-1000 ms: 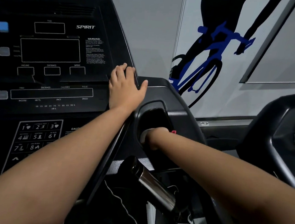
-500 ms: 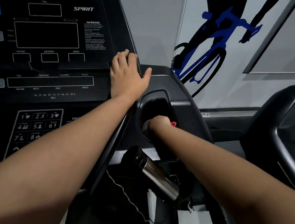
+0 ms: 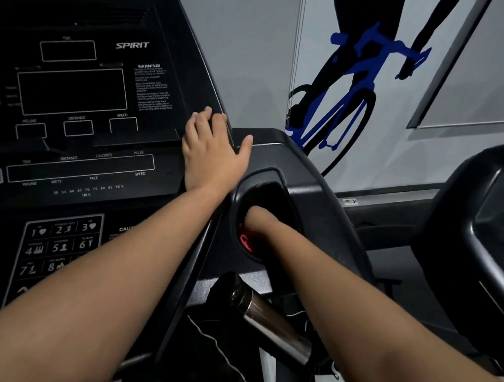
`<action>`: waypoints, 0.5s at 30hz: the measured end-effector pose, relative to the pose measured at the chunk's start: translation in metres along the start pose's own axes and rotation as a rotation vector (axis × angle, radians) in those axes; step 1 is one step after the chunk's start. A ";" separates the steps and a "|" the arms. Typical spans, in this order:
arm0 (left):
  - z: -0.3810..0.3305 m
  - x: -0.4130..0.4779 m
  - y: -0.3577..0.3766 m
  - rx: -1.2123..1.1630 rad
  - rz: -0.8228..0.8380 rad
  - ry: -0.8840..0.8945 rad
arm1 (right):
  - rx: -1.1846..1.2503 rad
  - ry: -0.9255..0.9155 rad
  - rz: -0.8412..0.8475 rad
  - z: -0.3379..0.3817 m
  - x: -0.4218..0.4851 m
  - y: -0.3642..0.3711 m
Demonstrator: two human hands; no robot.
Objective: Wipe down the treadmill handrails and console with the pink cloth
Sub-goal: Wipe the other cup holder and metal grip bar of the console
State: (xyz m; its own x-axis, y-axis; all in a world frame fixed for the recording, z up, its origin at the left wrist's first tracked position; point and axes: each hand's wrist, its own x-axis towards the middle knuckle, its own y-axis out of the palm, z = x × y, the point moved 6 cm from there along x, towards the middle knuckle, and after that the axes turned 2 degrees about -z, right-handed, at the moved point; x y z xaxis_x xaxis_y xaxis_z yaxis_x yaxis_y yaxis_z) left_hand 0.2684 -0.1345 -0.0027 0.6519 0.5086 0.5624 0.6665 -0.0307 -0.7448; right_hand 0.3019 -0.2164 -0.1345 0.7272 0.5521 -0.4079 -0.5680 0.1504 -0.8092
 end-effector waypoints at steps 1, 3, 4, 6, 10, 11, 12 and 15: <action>0.000 0.001 0.000 -0.004 -0.001 0.000 | 0.031 0.021 0.005 0.001 0.001 -0.001; 0.001 0.002 -0.001 -0.007 -0.004 -0.001 | 0.092 0.026 -0.020 0.001 0.007 -0.003; 0.001 0.002 -0.001 -0.006 -0.005 -0.002 | 0.134 0.032 -0.020 -0.003 0.008 -0.002; 0.001 0.003 -0.001 -0.005 -0.001 -0.004 | 0.072 -0.035 -0.035 -0.008 0.006 -0.002; 0.000 0.002 -0.002 -0.010 0.006 -0.009 | -0.051 -0.136 0.107 -0.011 -0.007 0.007; -0.001 0.002 -0.002 -0.013 0.010 -0.010 | -0.091 -0.131 0.160 -0.011 -0.011 0.008; -0.001 0.001 -0.003 -0.017 0.013 -0.012 | -0.150 -0.122 0.214 -0.011 -0.013 0.009; 0.001 -0.002 -0.004 -0.035 0.019 -0.015 | -0.353 -0.081 0.336 -0.005 -0.032 0.002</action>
State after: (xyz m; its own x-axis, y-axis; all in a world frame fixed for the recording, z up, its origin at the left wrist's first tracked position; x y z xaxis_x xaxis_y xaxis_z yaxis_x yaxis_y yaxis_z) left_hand 0.2638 -0.1342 -0.0010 0.6595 0.5206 0.5423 0.6664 -0.0710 -0.7422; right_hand 0.2794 -0.2373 -0.1253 0.4864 0.5863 -0.6479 -0.5904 -0.3261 -0.7383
